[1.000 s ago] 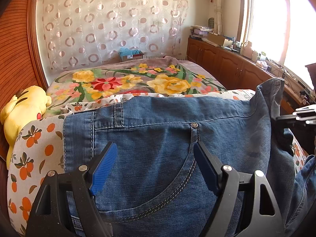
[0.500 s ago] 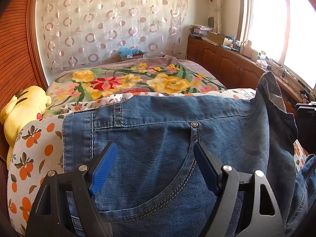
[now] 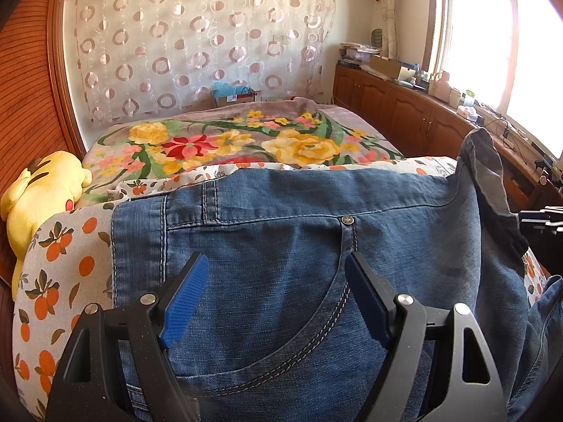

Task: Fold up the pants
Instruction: 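Lay the folded leg down with the right gripper and smooth it flat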

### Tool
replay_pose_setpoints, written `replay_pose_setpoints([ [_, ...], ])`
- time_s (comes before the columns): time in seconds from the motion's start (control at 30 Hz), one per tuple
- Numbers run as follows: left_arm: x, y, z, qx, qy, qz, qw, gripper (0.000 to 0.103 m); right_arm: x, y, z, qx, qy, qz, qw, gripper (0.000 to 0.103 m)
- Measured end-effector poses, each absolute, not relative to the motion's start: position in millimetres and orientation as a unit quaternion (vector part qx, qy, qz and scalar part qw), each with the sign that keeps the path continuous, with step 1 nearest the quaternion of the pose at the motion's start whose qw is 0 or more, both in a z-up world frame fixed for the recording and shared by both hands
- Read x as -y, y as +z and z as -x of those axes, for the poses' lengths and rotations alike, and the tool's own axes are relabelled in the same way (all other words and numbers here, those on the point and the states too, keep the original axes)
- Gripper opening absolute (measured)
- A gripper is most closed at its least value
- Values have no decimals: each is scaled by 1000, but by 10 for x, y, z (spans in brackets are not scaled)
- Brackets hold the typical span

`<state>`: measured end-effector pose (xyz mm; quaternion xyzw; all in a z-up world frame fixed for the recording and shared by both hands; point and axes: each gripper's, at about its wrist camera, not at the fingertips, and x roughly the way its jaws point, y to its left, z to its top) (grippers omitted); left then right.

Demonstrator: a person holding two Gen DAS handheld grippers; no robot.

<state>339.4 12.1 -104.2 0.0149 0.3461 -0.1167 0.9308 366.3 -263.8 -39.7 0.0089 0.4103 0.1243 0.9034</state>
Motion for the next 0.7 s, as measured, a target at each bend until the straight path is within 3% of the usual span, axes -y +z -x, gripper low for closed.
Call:
replay_pose_setpoints([
  [0.27,-123,-1036,-3398,-347,-117,-15,930,80,2459,-620,-3923,-434,118,-3,893,50],
  [0.3,-126,-1033,-3399,-347,-117,-15,931,80,2451,-619,-3925,-429,118,-7,895,38],
  [0.33,-127,-1032,-3398,-346,-117,-15,931,80,2445,-615,-3926,-424,116,-7,898,20],
  [0.7,-127,-1055,-3380,-345,-116,-14,931,80,3079,-316,-3062,-353,17,-81,932,18],
])
